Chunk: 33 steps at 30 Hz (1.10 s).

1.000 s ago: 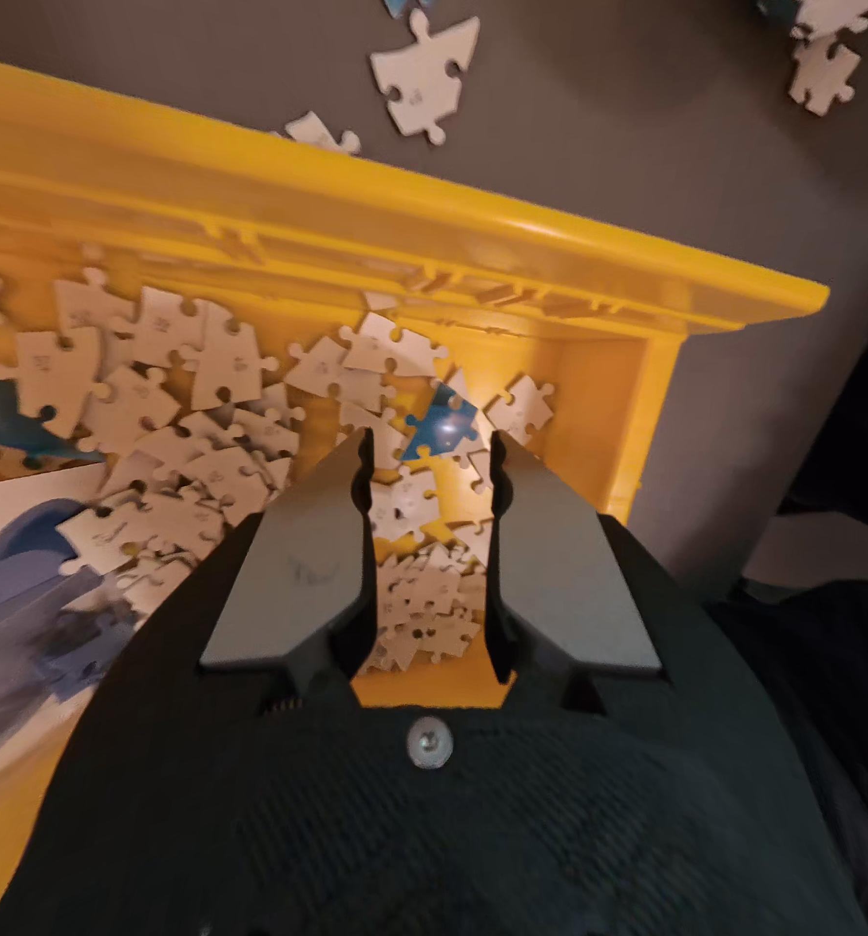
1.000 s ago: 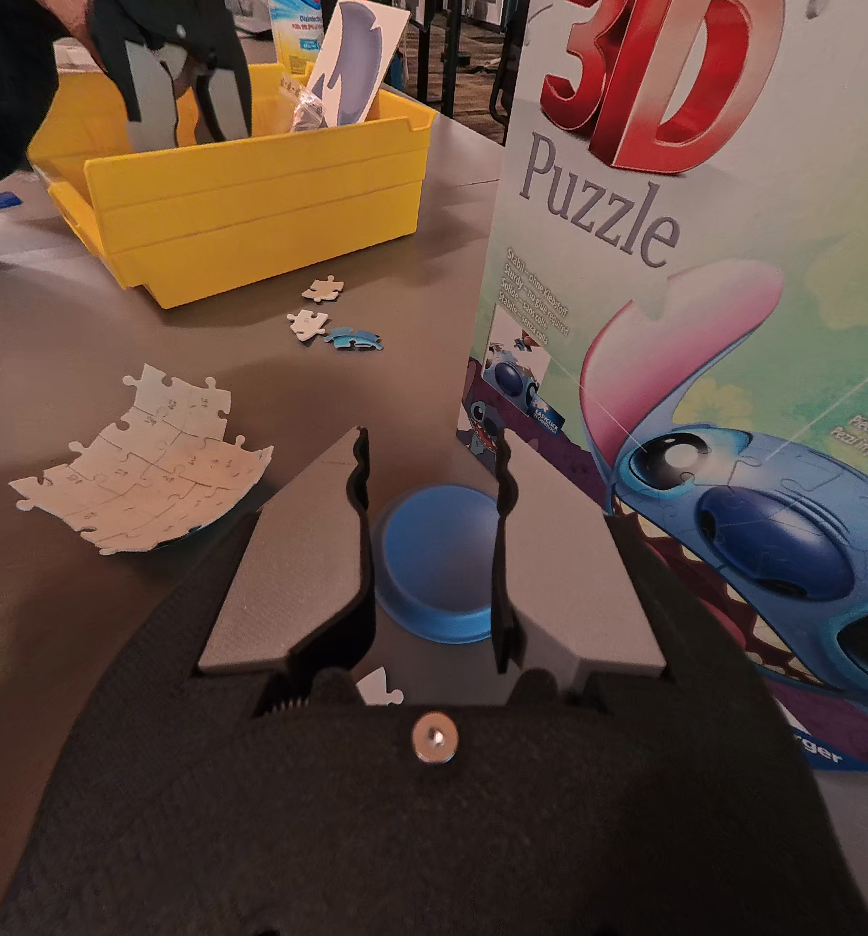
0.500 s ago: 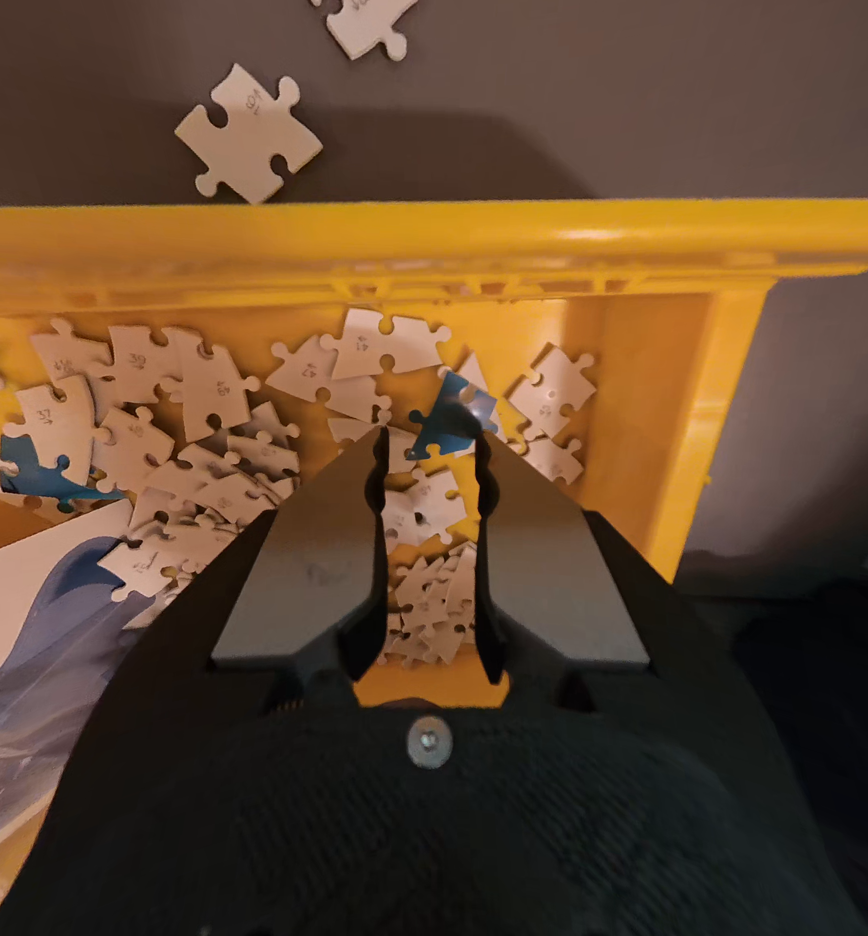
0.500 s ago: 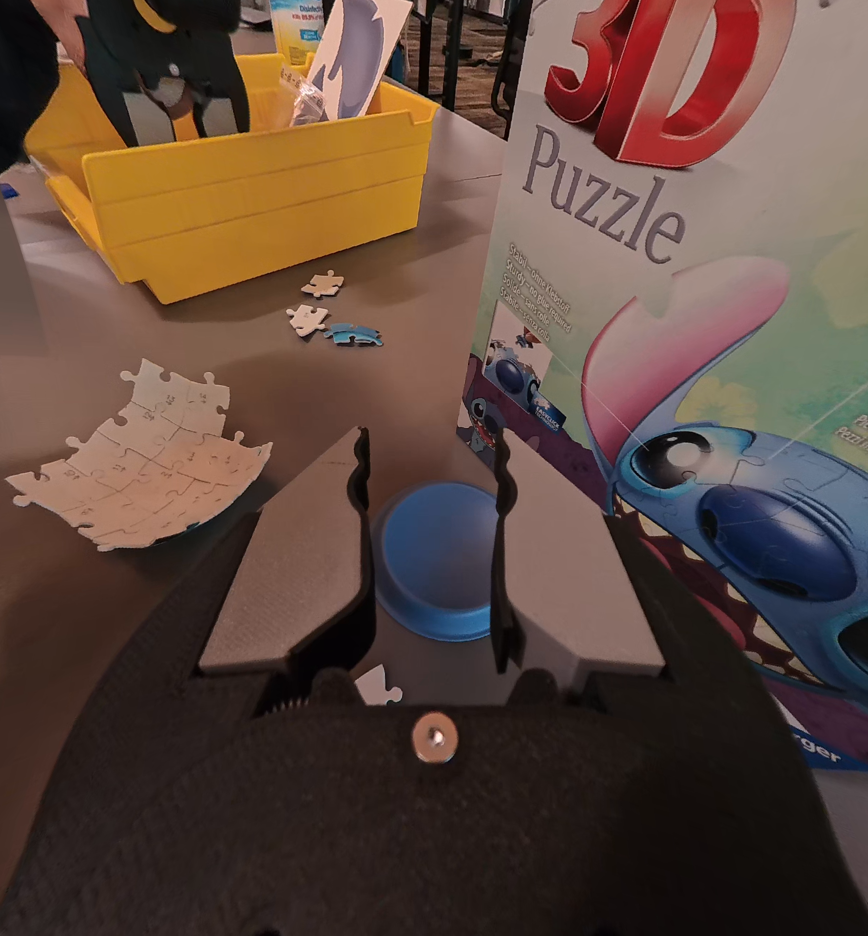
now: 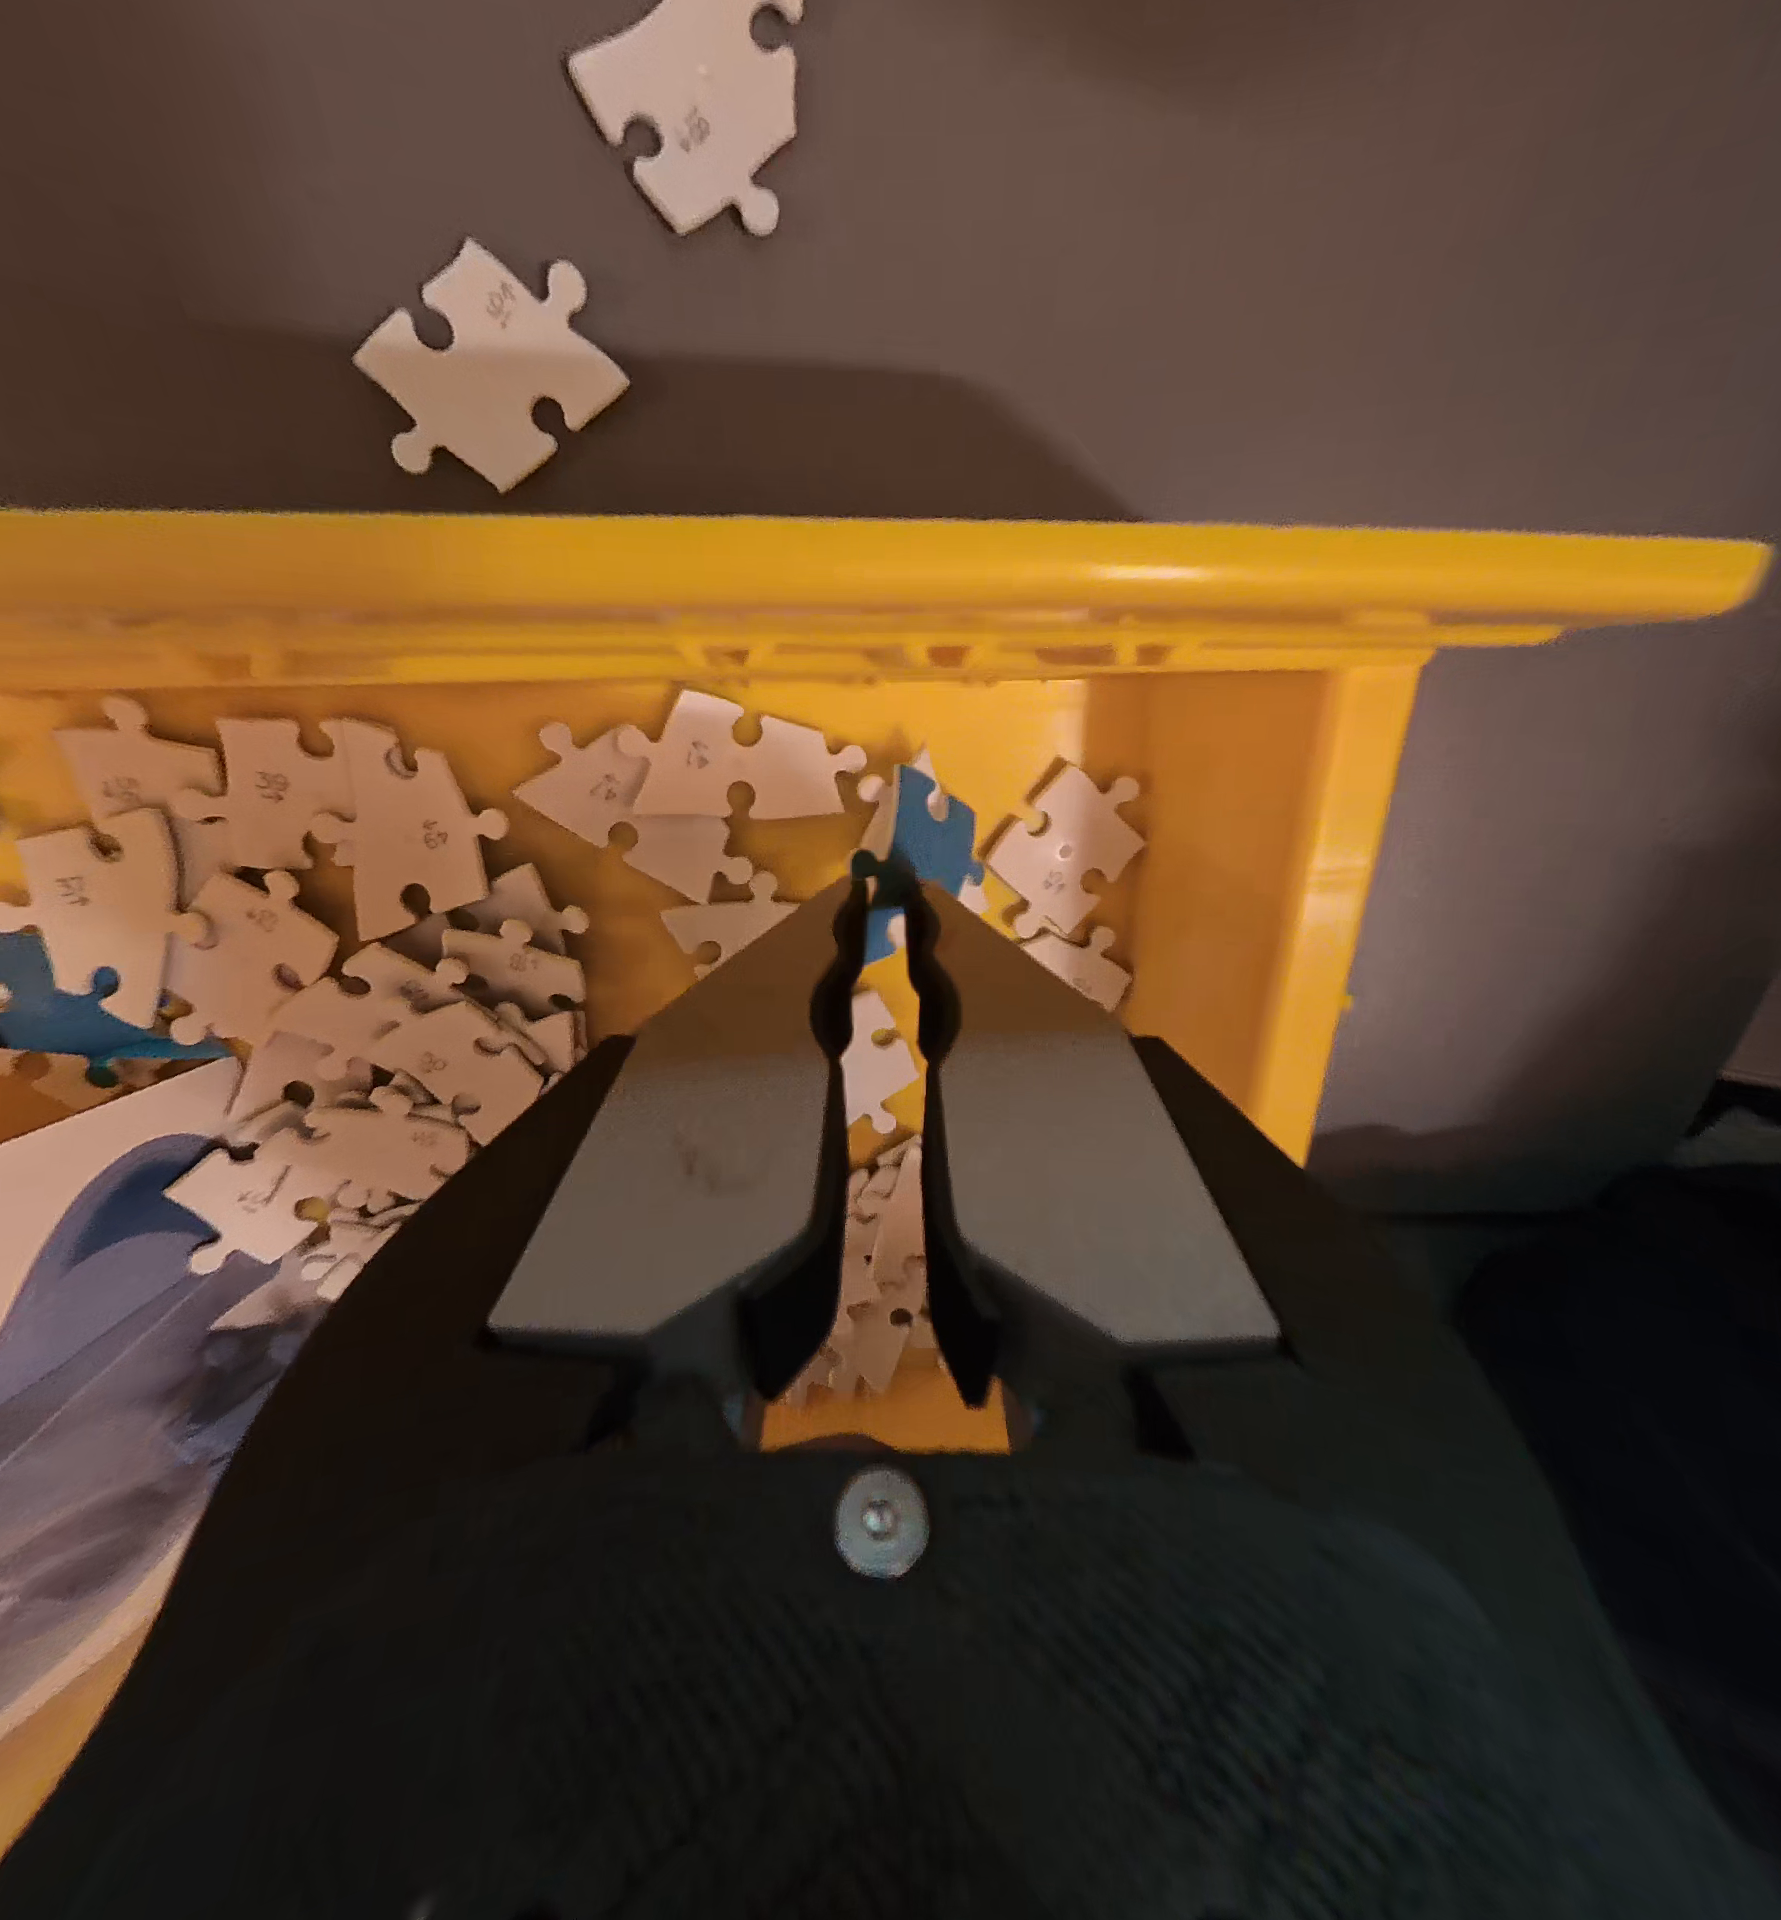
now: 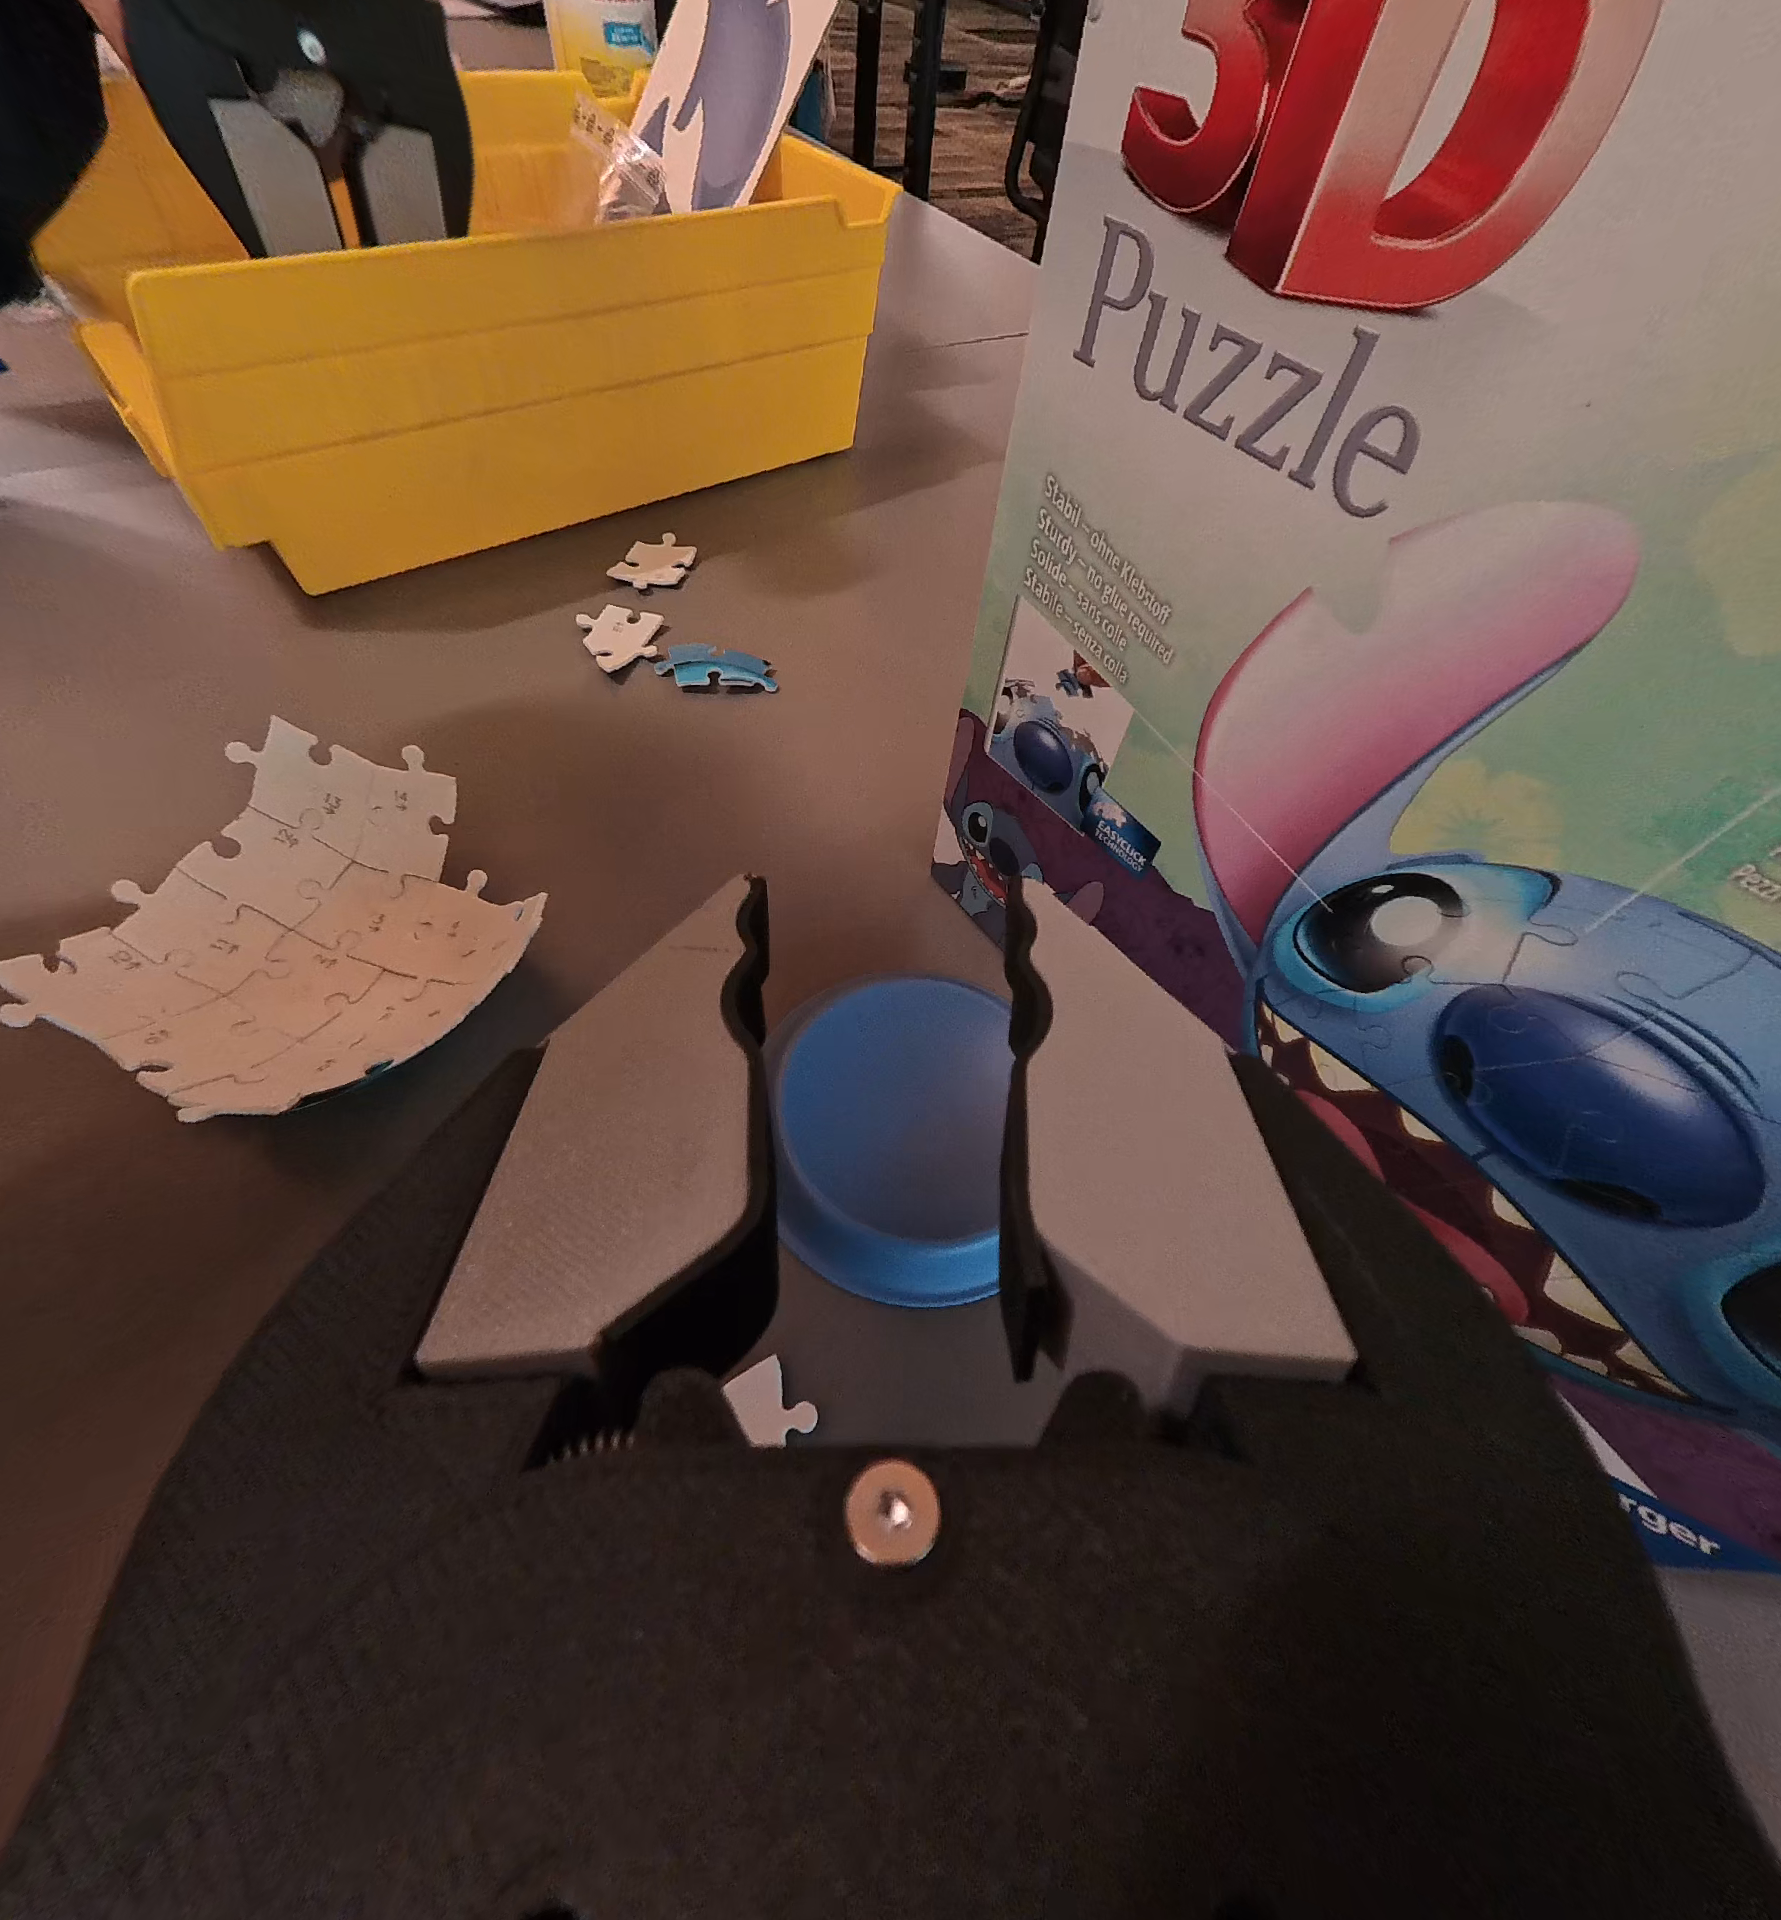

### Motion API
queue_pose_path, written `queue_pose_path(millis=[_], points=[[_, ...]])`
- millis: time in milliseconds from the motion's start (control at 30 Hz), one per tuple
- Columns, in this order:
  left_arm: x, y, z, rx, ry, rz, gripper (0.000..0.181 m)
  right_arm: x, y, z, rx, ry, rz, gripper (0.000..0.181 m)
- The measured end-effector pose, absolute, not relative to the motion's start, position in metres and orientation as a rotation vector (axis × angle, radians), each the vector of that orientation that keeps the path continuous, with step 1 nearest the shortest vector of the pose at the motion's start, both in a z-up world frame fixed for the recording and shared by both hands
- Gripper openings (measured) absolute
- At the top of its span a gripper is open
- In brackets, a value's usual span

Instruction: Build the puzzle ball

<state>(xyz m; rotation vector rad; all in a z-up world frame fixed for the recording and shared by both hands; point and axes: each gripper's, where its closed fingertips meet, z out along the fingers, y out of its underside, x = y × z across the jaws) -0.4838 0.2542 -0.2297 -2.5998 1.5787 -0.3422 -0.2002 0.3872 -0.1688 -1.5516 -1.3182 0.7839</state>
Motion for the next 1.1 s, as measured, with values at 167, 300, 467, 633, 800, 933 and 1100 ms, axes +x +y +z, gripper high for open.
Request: queue_pose_path(millis=[167, 300, 467, 633, 800, 933, 1100], points=[[-0.486, 0.252, -0.22, -2.549, 1.618, -0.227, 0.0, -0.201, 0.387, -0.169, -1.551, -1.321, 0.781, 0.043], [-0.494, 0.26, -0.208, -2.517, 1.563, -0.118, 0.0, -0.2, 0.387, -0.167, -1.544, -1.319, 0.771, 0.043], [-0.502, 0.258, -0.203, -2.495, 1.543, -0.094, 0.0, -0.2, 0.387, -0.166, -1.541, -1.315, 0.771, 0.042], [-0.493, 0.235, -0.223, -2.606, 1.662, -0.216, 0.001, -0.199, 0.388, -0.168, -1.549, -1.318, 0.758, 0.042], [-0.493, 0.221, -0.23, -2.687, 1.69, -0.283, 0.01, -0.199, 0.389, -0.167, -1.548, -1.31, 0.769, 0.042], [-0.495, 0.226, -0.223, -2.672, 1.64, -0.279, 0.014, -0.199, 0.389, -0.169, -1.551, -1.316, 0.766, 0.042], [-0.508, 0.242, -0.208, -2.623, 1.525, -0.14, 0.018, -0.2, 0.389, -0.17, -1.558, -1.314, 0.774, 0.042]])
